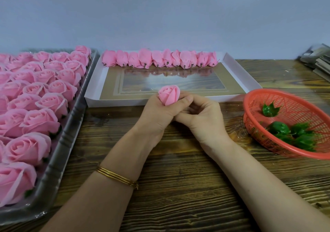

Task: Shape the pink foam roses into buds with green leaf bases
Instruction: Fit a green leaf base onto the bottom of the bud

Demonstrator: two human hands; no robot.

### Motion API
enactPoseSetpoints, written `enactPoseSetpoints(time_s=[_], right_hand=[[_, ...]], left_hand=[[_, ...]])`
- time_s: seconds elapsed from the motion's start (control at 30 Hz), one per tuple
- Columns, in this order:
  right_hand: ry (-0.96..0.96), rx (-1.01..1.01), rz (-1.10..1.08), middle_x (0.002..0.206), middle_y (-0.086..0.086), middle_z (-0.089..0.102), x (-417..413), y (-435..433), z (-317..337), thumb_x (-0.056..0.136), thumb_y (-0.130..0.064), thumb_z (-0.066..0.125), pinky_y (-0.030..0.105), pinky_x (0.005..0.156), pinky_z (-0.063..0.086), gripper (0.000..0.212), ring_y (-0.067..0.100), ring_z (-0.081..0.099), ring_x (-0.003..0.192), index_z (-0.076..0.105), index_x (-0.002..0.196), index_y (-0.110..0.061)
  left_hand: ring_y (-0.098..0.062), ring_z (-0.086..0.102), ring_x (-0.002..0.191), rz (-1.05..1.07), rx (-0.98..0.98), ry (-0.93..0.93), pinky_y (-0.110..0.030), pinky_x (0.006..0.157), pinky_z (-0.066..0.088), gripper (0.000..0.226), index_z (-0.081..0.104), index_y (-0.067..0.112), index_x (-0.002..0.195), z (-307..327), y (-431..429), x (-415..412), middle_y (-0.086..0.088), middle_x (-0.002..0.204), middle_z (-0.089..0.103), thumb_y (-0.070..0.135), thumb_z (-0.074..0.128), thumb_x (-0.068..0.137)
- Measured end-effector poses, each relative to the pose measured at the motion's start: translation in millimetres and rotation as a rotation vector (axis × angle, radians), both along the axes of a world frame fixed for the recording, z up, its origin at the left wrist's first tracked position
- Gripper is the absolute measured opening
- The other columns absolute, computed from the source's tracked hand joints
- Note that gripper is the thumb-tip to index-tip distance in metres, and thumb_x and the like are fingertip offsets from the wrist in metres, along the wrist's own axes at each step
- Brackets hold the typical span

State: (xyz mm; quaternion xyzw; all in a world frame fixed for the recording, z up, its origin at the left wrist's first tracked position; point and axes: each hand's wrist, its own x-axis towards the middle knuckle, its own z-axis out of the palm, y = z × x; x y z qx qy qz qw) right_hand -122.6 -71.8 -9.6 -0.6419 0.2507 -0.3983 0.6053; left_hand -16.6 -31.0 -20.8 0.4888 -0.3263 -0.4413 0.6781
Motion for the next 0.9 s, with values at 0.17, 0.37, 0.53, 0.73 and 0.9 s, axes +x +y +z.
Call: enactPoseSetpoints(time_s=[0.17, 0.37, 0.53, 0.73, 0.9], right_hand=[[-0.006, 0.057, 0.012, 0.096, 0.022, 0.073, 0, 1, -1, 0.072, 0.021, 0.068, 0.023, 0.081, 0.056, 0.037, 0.015, 0.067, 0.084, 0.070, 0.103, 0.001], [0.048, 0.116, 0.040, 0.077, 0.006, 0.071, 1, 1, 0, 0.072, 0.020, 0.068, 0.019, 0.069, 0.053, 0.038, 0.010, 0.066, 0.073, 0.071, 0.101, -0.003], [0.001, 0.180, -0.042, 0.076, 0.007, 0.063, 1, -5, 3, 0.064, 0.007, 0.064, 0.030, 0.069, 0.054, 0.030, 0.018, 0.060, 0.072, 0.064, 0.093, -0.001], [-0.099, 0.221, -0.090, 0.079, 0.009, 0.058, -4, -10, 11, 0.082, 0.005, 0.065, 0.033, 0.060, 0.052, 0.017, 0.022, 0.058, 0.064, 0.063, 0.095, -0.006], [-0.089, 0.151, -0.063, 0.076, -0.004, 0.067, -3, -7, 11, 0.075, -0.015, 0.072, 0.028, 0.066, 0.053, 0.015, 0.012, 0.064, 0.073, 0.069, 0.090, -0.013]], left_hand=[[-0.017, 0.072, 0.076, 0.026, -0.015, -0.017, -0.023, 0.067, 0.056, 0.011, 0.075, 0.014, 0.089, 0, -1, -1, -0.010, 0.083, 0.074, 0.005, 0.068, 0.087], [-0.025, 0.070, 0.081, 0.085, -0.037, -0.069, -0.034, 0.077, 0.060, 0.010, 0.072, 0.002, 0.094, -3, -2, 0, -0.019, 0.089, 0.073, 0.008, 0.070, 0.087], [-0.028, 0.069, 0.084, 0.182, -0.076, -0.199, -0.044, 0.082, 0.059, 0.015, 0.067, -0.009, 0.088, -1, 0, -3, -0.027, 0.091, 0.071, 0.007, 0.069, 0.088], [-0.003, 0.056, 0.055, 0.139, -0.018, -0.421, -0.018, 0.053, 0.048, 0.020, 0.065, 0.018, 0.071, -3, -1, -2, 0.011, 0.056, 0.060, 0.008, 0.069, 0.088], [0.005, 0.053, 0.056, 0.081, -0.025, -0.453, -0.011, 0.055, 0.041, 0.013, 0.073, 0.002, 0.099, -3, -1, -3, 0.014, 0.065, 0.064, 0.009, 0.070, 0.088]])
